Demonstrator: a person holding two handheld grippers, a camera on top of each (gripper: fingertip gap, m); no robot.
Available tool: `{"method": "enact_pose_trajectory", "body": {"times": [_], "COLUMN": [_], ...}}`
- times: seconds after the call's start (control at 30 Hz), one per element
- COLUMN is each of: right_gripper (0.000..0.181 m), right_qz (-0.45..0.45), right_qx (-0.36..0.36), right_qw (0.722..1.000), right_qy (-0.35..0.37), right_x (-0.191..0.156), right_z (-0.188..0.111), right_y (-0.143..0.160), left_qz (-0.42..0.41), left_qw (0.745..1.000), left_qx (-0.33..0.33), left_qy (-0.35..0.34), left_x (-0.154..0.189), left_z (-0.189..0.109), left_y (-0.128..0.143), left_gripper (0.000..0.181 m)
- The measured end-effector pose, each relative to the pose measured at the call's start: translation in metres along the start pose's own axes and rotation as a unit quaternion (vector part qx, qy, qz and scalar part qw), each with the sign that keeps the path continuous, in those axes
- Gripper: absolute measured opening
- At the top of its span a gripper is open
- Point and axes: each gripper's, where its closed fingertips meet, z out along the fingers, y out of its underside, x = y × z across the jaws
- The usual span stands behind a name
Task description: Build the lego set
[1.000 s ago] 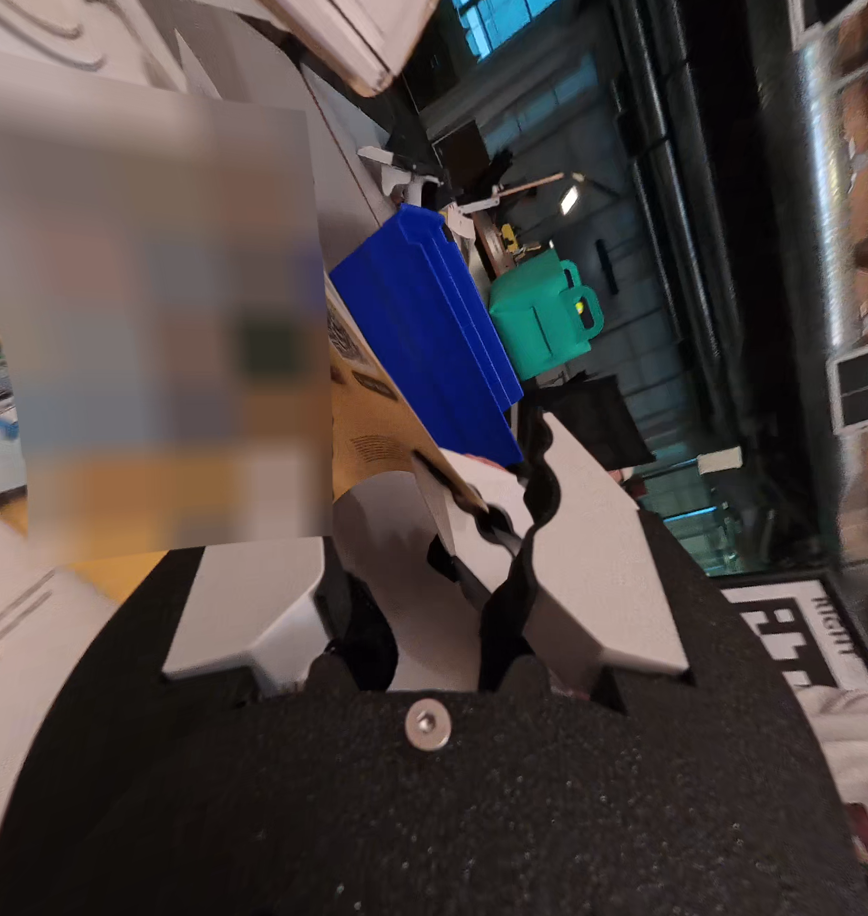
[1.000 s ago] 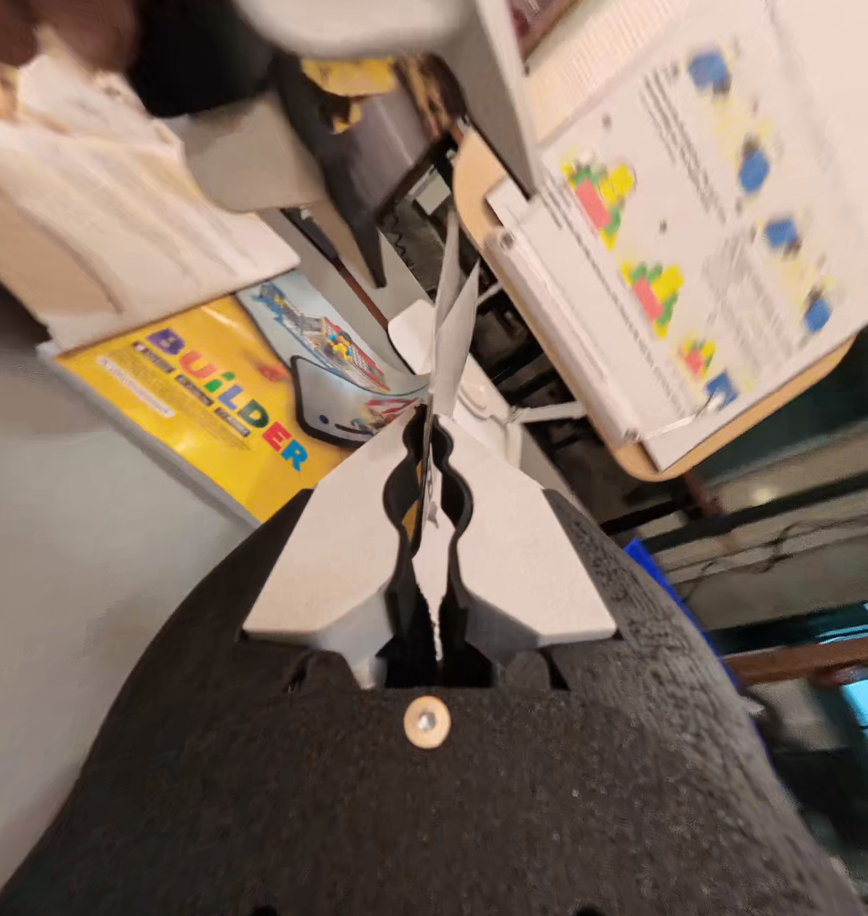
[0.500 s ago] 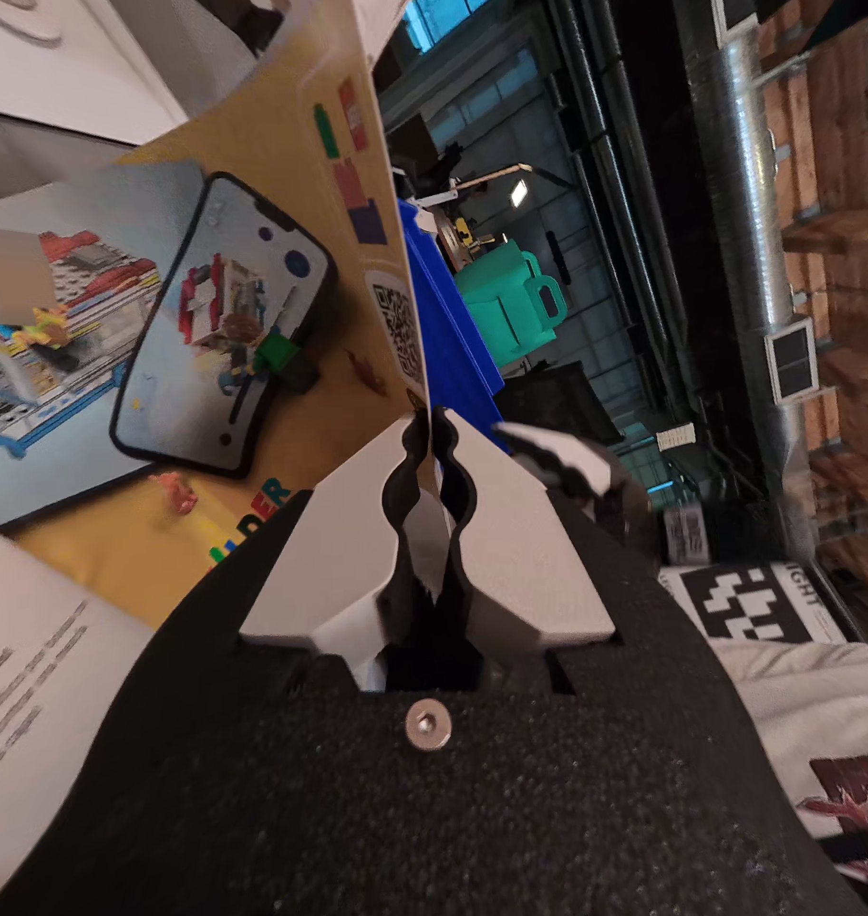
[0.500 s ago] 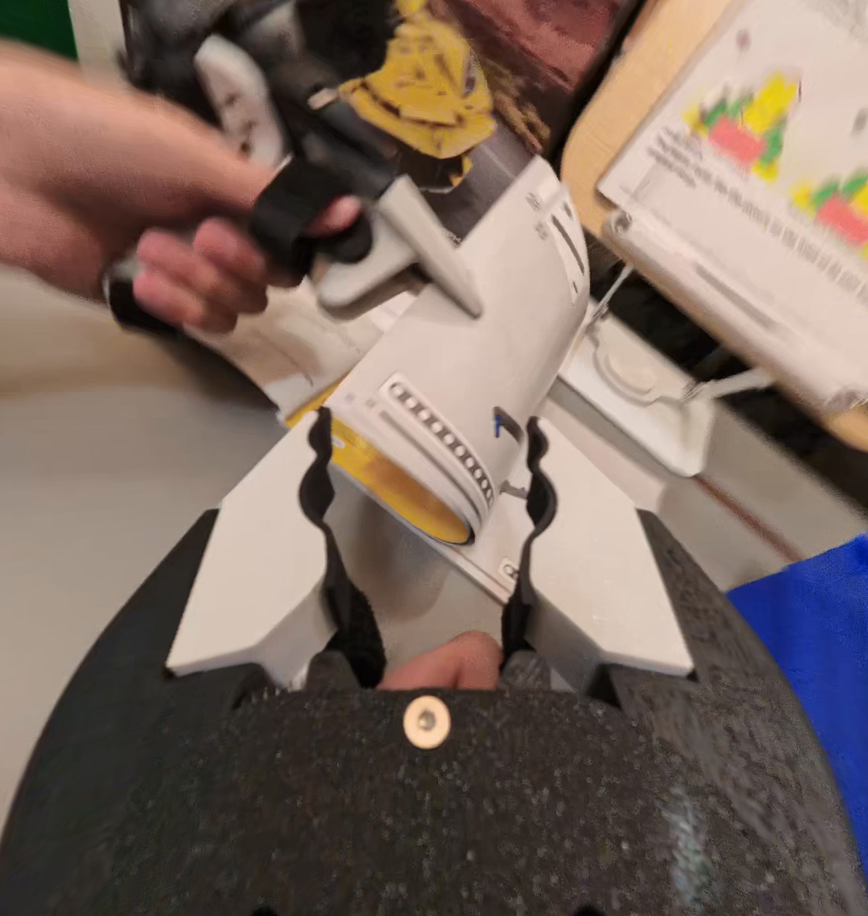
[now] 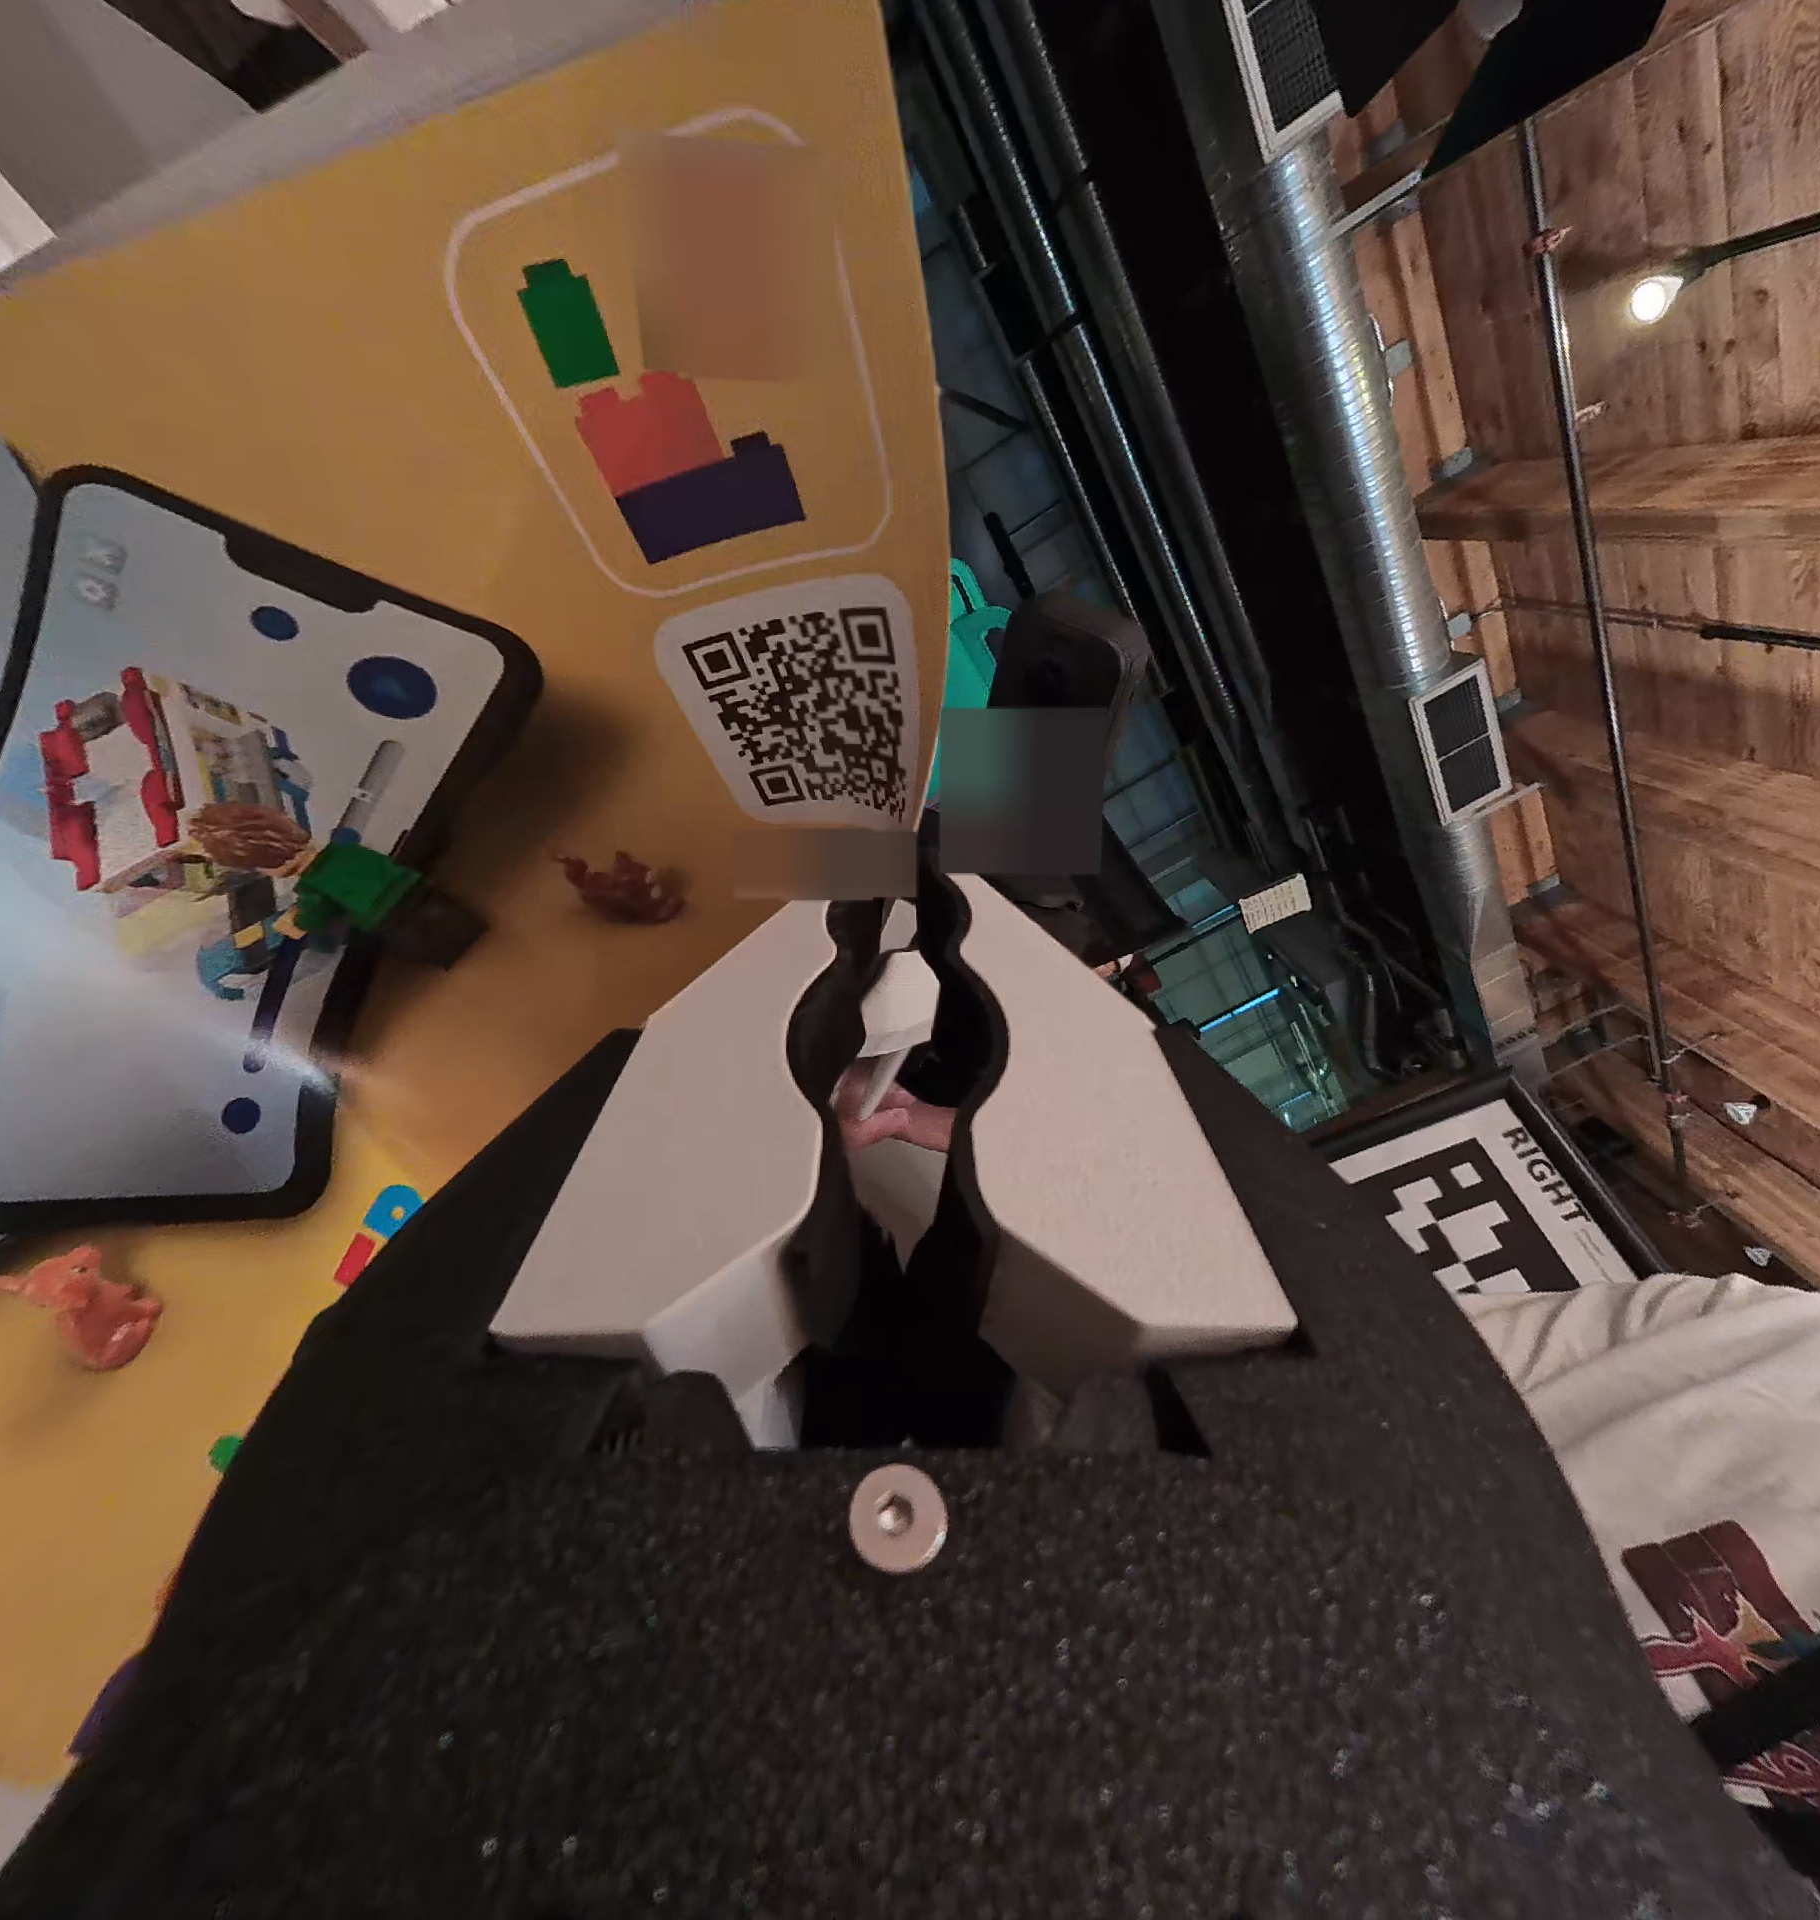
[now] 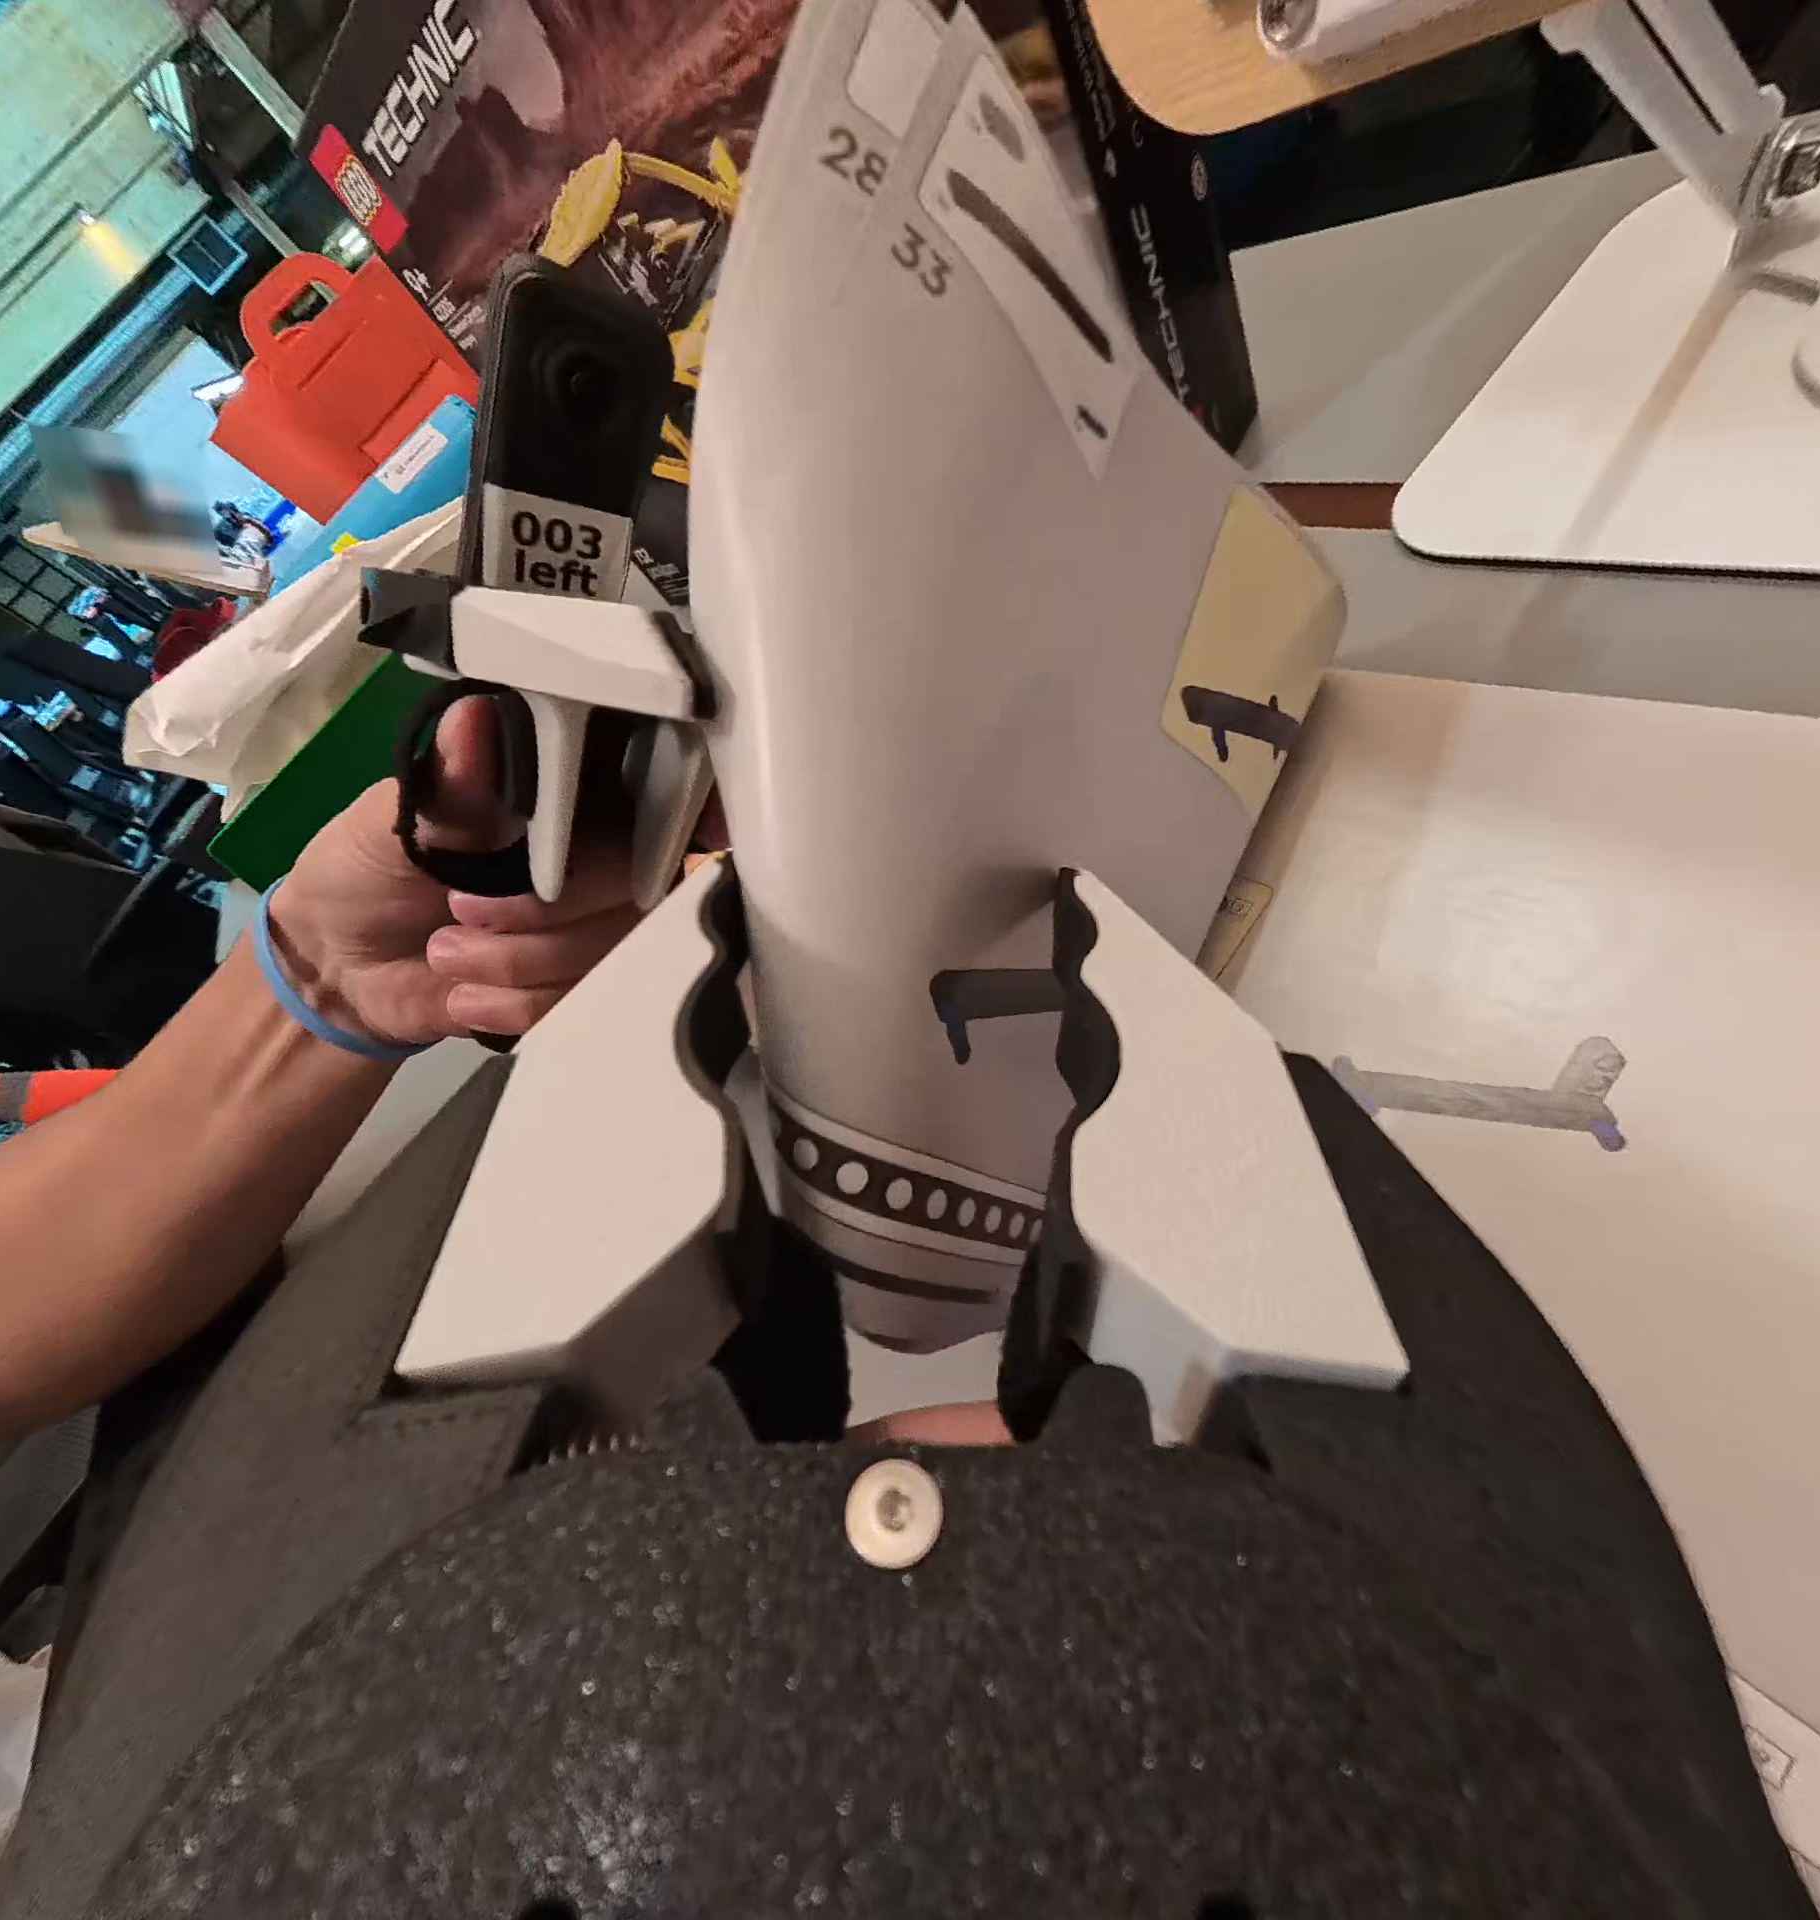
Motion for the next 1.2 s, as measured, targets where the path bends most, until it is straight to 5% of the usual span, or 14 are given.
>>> {"method": "enact_pose_trajectory", "body": {"times": [0.03, 0.67, 1.03, 1.2], "right_gripper": [0.057, 0.038, 0.040, 0.058], "right_qz": [0.005, 0.087, 0.091, 0.056], "right_qx": [0.005, 0.074, 0.080, 0.072], "right_qw": [1.000, 0.987, 0.991, 0.996], "right_qy": [-0.005, -0.113, -0.063, 0.008], "right_x": [0.000, 0.002, 0.026, 0.035], "right_z": [-0.002, -0.021, -0.028, -0.038], "right_y": [0.000, -0.010, -0.010, -0.010], "left_qz": [0.002, 0.021, 0.018, 0.011], "left_qw": [1.000, 0.999, 0.998, 0.996], "left_qx": [-0.002, -0.025, -0.024, -0.013], "left_qy": [0.000, 0.009, -0.060, -0.091], "left_x": [-0.001, -0.006, -0.024, -0.030], "left_z": [0.002, 0.010, -0.018, -0.047], "left_y": [0.001, 0.011, 0.005, 0.000], "left_gripper": [0.004, 0.002, 0.000, 0.000]}}
